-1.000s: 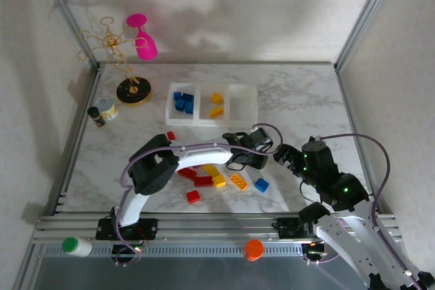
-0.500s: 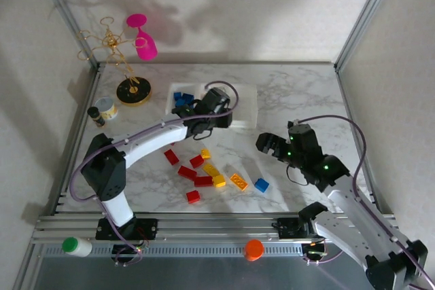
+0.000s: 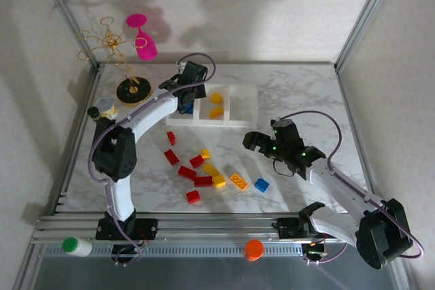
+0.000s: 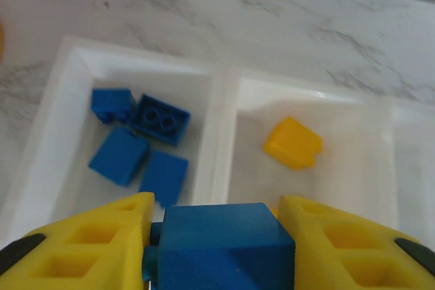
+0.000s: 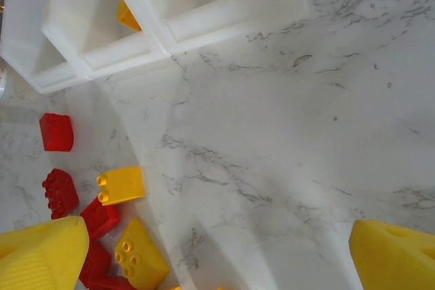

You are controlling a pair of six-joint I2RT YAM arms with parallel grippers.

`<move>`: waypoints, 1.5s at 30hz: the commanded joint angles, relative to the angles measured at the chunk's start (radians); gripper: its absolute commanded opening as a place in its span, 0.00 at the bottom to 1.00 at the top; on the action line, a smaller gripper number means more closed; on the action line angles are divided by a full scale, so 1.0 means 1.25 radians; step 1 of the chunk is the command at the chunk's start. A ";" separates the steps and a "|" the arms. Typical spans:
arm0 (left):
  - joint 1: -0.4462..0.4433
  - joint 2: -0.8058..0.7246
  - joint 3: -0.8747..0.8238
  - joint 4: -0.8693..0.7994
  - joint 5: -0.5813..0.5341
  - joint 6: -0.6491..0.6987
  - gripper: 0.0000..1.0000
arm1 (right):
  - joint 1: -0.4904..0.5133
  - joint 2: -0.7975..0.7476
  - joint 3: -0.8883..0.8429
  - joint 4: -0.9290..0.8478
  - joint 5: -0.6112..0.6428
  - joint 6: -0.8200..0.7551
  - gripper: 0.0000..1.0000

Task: Sort the legos into containers by color
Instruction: Place the lego in the container.

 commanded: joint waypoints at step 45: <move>-0.374 -0.289 -0.351 0.095 0.167 -0.149 0.82 | -0.001 -0.263 0.061 -0.448 0.160 0.080 0.99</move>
